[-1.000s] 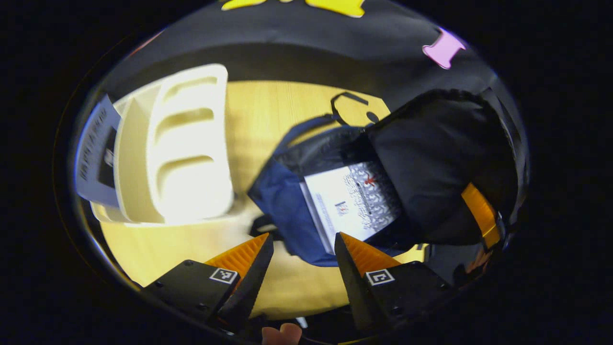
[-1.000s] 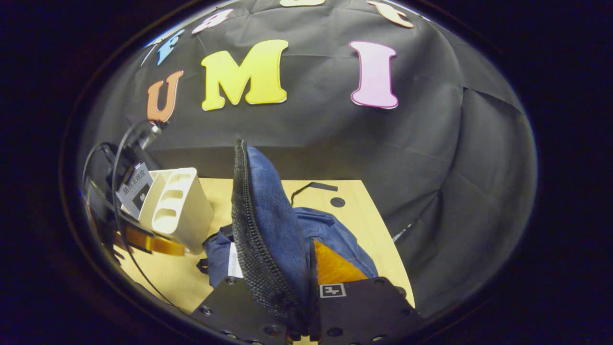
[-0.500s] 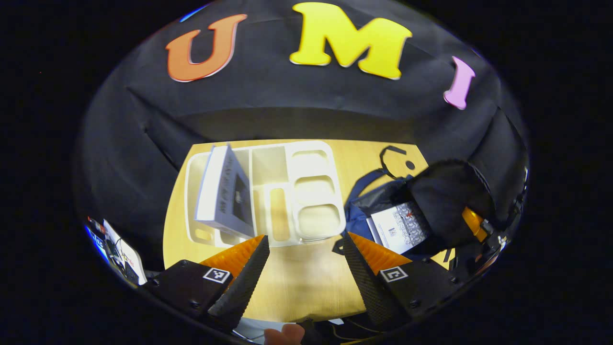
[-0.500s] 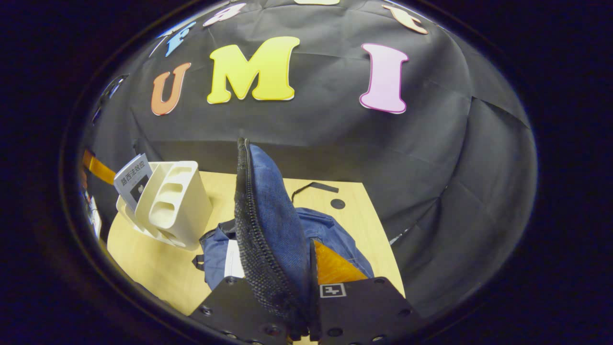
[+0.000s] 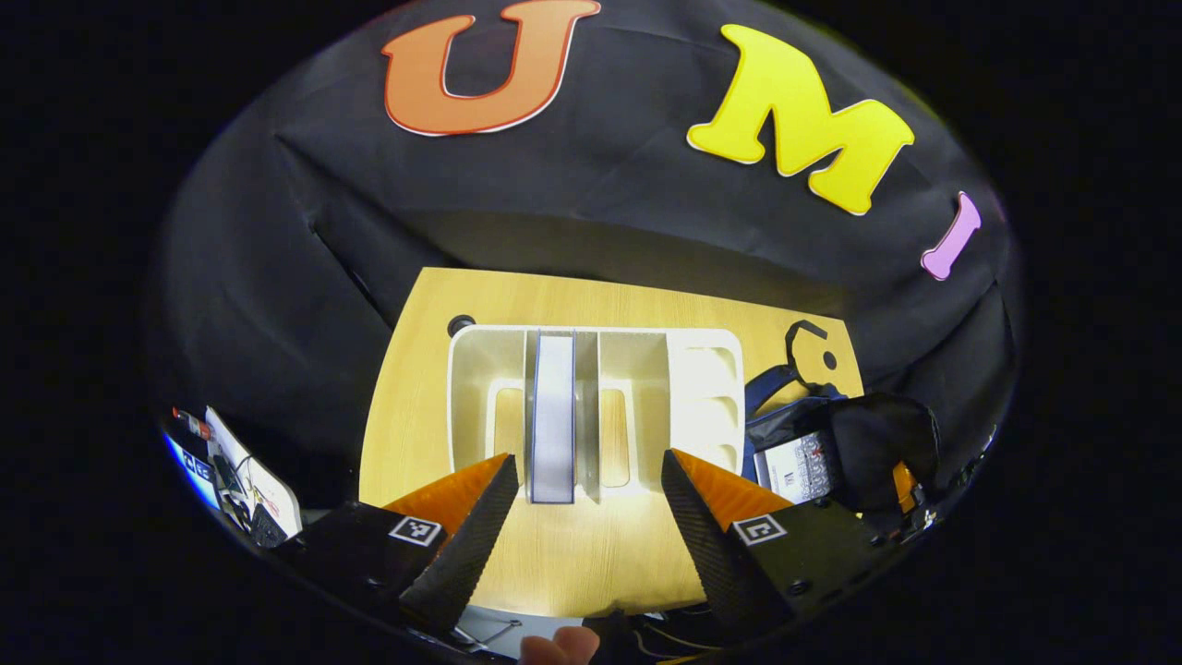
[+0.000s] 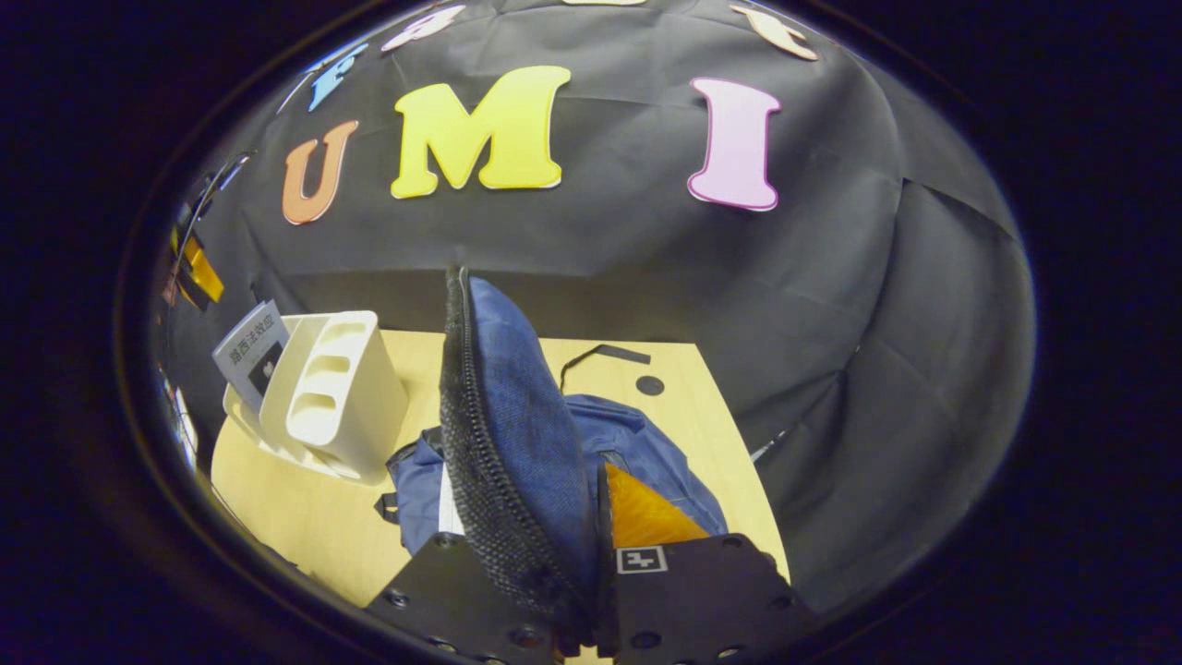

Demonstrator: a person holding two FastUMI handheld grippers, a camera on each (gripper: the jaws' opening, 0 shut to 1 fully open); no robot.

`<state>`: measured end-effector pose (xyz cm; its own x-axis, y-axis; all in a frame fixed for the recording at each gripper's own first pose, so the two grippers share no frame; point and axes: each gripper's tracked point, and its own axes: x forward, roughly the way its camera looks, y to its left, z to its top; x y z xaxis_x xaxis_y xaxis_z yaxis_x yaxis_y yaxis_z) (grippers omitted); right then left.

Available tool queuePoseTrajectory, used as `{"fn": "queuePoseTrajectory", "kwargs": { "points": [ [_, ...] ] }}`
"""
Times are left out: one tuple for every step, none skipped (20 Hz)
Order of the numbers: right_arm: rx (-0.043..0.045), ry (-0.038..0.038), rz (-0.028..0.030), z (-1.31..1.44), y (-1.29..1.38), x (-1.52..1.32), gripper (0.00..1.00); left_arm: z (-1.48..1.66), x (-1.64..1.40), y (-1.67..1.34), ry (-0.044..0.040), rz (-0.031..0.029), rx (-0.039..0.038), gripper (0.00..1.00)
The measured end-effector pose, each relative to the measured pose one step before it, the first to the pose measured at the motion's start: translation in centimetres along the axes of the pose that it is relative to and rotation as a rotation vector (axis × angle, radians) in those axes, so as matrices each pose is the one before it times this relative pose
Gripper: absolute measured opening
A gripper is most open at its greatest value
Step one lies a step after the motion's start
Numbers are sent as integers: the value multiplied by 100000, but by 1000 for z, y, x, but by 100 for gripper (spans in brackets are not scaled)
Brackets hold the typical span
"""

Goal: Open the schoolbag, grab two books from the bookshelf and put them into the schoolbag.

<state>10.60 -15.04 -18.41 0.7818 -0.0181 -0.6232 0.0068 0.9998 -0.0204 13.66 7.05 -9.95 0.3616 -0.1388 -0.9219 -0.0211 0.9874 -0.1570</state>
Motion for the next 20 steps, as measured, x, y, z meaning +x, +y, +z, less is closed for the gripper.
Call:
{"fn": "queuePoseTrajectory", "kwargs": {
  "points": [
    [491,225,-341,-88,-95,-23,5,-45,765,188,2995,-710,227,98],
    [642,340,-226,-30,-73,-26,5,-215,858,219,3003,286,-460,98],
    [299,219,-189,-90,-10,7,4,60,721,61,2980,-780,-592,98],
    [133,116,-398,-112,-107,3,5,-31,572,113,2720,-426,-861,99],
    [357,1,-265,33,-92,-12,5,47,825,325,2102,-13,-595,98],
    [350,241,-117,-91,-8,23,5,18,689,217,2388,-286,-402,98],
    [151,249,-159,-22,-26,101,5,-18,631,362,2232,350,-623,98],
    [-56,64,-144,-22,-24,-29,5,65,614,335,2081,566,-476,99],
    [-266,-112,-278,59,-5,9,5,-40,873,326,1517,733,-165,99],
    [-276,-8,-212,-34,-38,42,5,-117,797,270,1761,627,-295,99],
    [-260,56,-60,-42,102,-10,5,-146,674,161,2065,304,-22,100],
    [-309,111,23,-93,76,65,5,-215,702,232,2143,677,-349,100],
    [-618,75,-35,-55,62,1,5,-156,522,250,1874,816,-263,99],
    [-382,-55,37,-52,16,-39,5,-42,425,35,1311,121,-16,99],
    [-113,65,189,-108,11,-62,5,29,460,127,1080,168,193,99],
    [49,122,65,-14,9,148,5,-61,361,-40,841,477,218,99],
    [191,176,-27,-41,-130,21,5,-11,237,-13,465,771,613,99],
    [320,-100,-73,-17,-114,-37,5,42,190,-44,275,496,922,99],
    [273,-96,-44,-21,-117,-73,5,-8,237,-101,402,606,526,96],
    [378,13,60,-28,-46,67,5,3,233,-37,331,672,133,95]
  ]
}}
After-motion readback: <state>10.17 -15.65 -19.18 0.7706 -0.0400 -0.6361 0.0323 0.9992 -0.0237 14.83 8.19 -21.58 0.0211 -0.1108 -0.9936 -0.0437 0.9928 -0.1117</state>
